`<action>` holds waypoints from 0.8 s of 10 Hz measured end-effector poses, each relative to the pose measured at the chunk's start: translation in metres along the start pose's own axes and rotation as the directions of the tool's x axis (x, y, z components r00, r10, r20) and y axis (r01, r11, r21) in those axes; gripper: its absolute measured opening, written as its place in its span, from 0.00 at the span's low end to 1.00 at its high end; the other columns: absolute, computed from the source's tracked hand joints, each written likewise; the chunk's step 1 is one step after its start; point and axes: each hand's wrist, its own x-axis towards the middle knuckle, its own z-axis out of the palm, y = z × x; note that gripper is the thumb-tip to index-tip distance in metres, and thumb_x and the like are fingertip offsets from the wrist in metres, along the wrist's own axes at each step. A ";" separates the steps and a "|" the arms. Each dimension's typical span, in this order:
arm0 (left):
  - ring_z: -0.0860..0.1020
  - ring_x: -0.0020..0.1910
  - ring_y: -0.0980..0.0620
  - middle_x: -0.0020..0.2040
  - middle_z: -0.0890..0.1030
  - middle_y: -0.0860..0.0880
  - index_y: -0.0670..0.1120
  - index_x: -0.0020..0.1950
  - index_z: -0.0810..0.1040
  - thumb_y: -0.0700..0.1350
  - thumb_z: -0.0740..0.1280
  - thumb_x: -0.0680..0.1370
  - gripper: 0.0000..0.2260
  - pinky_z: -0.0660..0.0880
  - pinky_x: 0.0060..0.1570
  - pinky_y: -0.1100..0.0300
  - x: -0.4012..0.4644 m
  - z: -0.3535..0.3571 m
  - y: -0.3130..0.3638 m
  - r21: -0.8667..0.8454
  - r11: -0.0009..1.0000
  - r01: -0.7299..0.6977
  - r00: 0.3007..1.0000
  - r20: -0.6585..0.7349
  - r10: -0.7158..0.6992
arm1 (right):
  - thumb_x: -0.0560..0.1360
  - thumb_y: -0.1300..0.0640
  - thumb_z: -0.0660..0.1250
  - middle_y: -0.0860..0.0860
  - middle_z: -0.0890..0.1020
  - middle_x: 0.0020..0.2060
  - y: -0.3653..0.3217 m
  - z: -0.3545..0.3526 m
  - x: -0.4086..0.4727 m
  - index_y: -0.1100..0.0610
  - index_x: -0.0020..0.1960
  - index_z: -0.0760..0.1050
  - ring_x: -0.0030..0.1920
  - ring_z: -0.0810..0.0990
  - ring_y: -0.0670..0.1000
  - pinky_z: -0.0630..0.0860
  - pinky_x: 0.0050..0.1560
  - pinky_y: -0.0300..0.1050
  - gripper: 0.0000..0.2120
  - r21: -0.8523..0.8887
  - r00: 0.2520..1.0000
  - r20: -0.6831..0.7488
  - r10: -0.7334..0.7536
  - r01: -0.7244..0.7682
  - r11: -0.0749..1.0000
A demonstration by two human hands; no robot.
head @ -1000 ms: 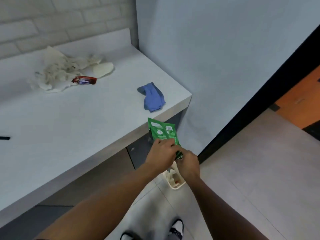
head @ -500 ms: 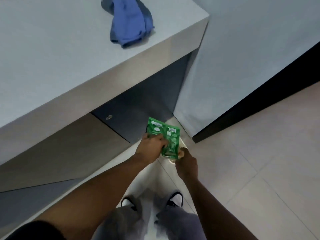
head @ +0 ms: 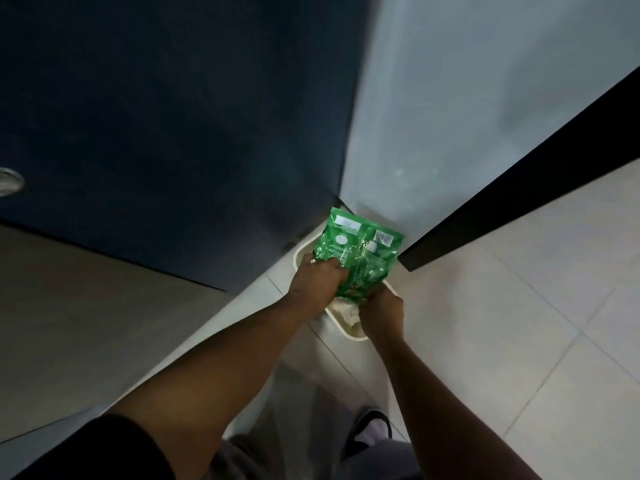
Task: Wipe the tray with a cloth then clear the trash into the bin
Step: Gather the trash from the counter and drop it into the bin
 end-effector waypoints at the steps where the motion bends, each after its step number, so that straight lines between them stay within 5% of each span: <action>1: 0.79 0.58 0.43 0.57 0.81 0.50 0.50 0.58 0.81 0.41 0.63 0.78 0.12 0.64 0.69 0.48 0.028 0.044 -0.006 0.098 0.995 0.008 0.998 0.061 -0.014 | 0.76 0.66 0.61 0.57 0.83 0.49 0.012 0.030 0.026 0.62 0.56 0.79 0.51 0.81 0.57 0.76 0.48 0.44 0.12 -0.038 0.997 0.082 -0.011 0.014 0.999; 2: 0.79 0.56 0.44 0.54 0.82 0.49 0.51 0.61 0.79 0.45 0.63 0.79 0.12 0.68 0.59 0.52 0.050 0.077 -0.011 0.102 0.994 -0.024 0.988 0.154 0.008 | 0.78 0.64 0.59 0.56 0.81 0.46 0.024 0.061 0.044 0.62 0.54 0.79 0.53 0.81 0.57 0.77 0.54 0.47 0.10 -0.124 0.989 0.148 0.016 0.002 0.992; 3: 0.77 0.60 0.41 0.62 0.78 0.45 0.50 0.73 0.67 0.52 0.63 0.79 0.23 0.72 0.53 0.52 0.077 0.092 -0.014 0.098 0.990 -0.104 0.946 0.315 0.068 | 0.81 0.64 0.56 0.56 0.76 0.47 0.034 0.083 0.061 0.64 0.60 0.76 0.49 0.79 0.54 0.73 0.44 0.27 0.13 -0.137 0.974 0.226 0.003 0.029 0.990; 4: 0.72 0.68 0.41 0.71 0.72 0.44 0.48 0.78 0.62 0.57 0.62 0.79 0.29 0.71 0.67 0.45 0.096 0.098 -0.015 0.089 0.992 -0.084 0.883 0.469 0.033 | 0.82 0.61 0.57 0.56 0.78 0.55 0.037 0.093 0.075 0.65 0.65 0.73 0.50 0.79 0.52 0.68 0.32 0.23 0.15 -0.229 0.959 0.284 -0.014 0.082 0.970; 5: 0.77 0.60 0.44 0.63 0.79 0.45 0.47 0.65 0.78 0.54 0.62 0.79 0.19 0.74 0.62 0.49 0.098 0.094 -0.011 0.112 0.989 -0.093 0.896 0.442 0.034 | 0.81 0.50 0.60 0.56 0.80 0.58 0.041 0.094 0.081 0.61 0.63 0.75 0.58 0.79 0.56 0.73 0.55 0.43 0.18 -0.428 0.928 0.371 -0.037 0.206 0.880; 6: 0.78 0.55 0.42 0.57 0.80 0.44 0.44 0.57 0.82 0.50 0.62 0.78 0.15 0.76 0.56 0.51 0.085 0.069 -0.009 0.049 0.997 -0.062 0.941 0.335 0.042 | 0.82 0.53 0.57 0.56 0.79 0.58 0.025 0.073 0.064 0.61 0.63 0.74 0.59 0.78 0.56 0.72 0.53 0.46 0.16 -0.354 0.965 0.261 0.005 0.090 0.931; 8: 0.72 0.63 0.41 0.67 0.72 0.45 0.51 0.68 0.75 0.55 0.60 0.80 0.19 0.71 0.56 0.48 0.012 -0.009 -0.002 0.031 0.998 0.054 0.956 0.286 -0.061 | 0.80 0.57 0.61 0.54 0.81 0.58 -0.026 -0.001 -0.008 0.58 0.63 0.75 0.60 0.79 0.54 0.76 0.58 0.47 0.14 -0.423 0.986 0.164 0.024 0.048 0.905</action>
